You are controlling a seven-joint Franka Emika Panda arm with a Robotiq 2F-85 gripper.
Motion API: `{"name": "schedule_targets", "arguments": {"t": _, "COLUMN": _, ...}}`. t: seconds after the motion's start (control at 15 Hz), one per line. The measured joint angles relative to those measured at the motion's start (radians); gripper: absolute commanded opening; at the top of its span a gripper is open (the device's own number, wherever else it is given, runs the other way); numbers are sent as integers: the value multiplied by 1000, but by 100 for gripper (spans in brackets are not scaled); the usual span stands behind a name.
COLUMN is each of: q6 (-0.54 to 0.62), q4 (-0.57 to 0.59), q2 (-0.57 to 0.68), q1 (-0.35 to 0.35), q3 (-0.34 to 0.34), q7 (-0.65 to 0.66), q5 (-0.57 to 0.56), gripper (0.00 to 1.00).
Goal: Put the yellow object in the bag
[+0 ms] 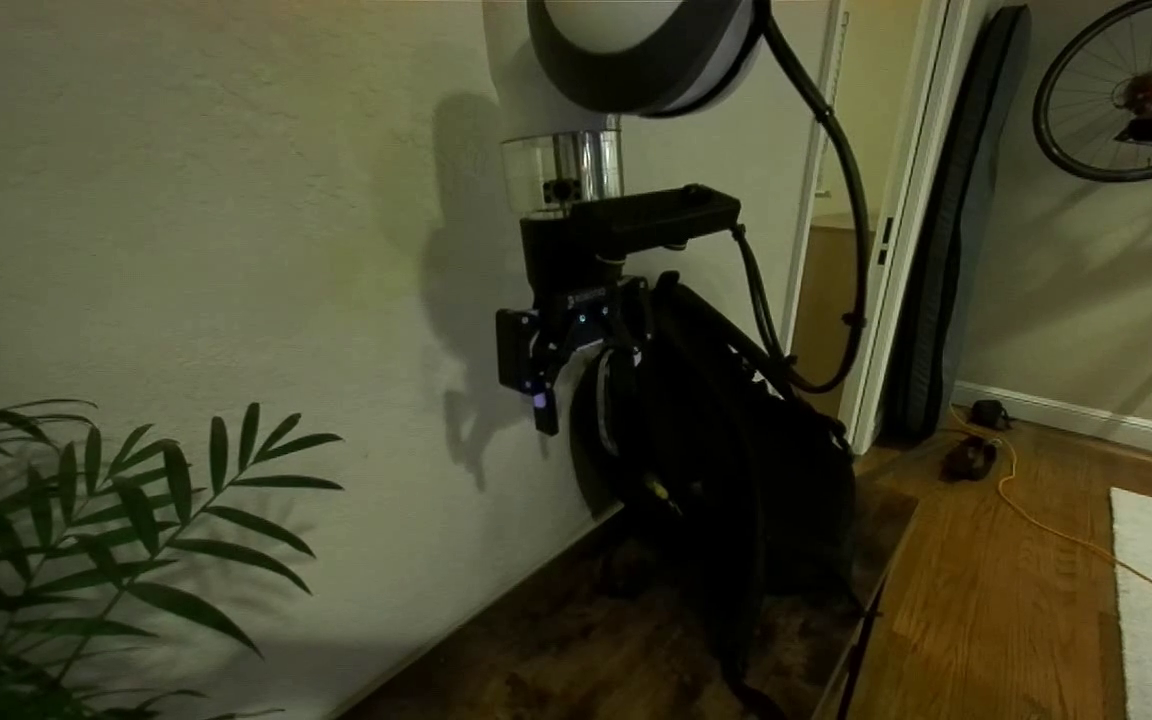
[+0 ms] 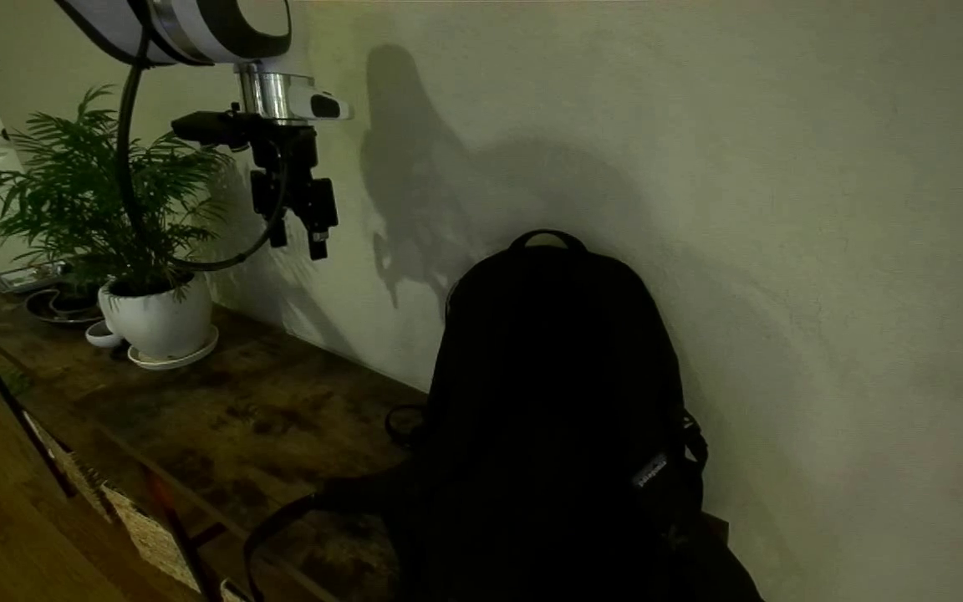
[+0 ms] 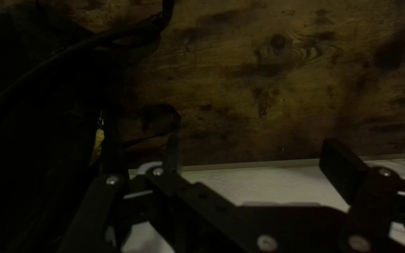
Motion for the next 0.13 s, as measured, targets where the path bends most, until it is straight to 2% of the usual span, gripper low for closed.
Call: {"name": "schedule_targets", "arguments": {"t": 0.13, "q6": 0, "q4": 2, "q2": 3, "q1": 0, "q3": 0, "q7": 0, "q5": 0, "gripper": 100}}
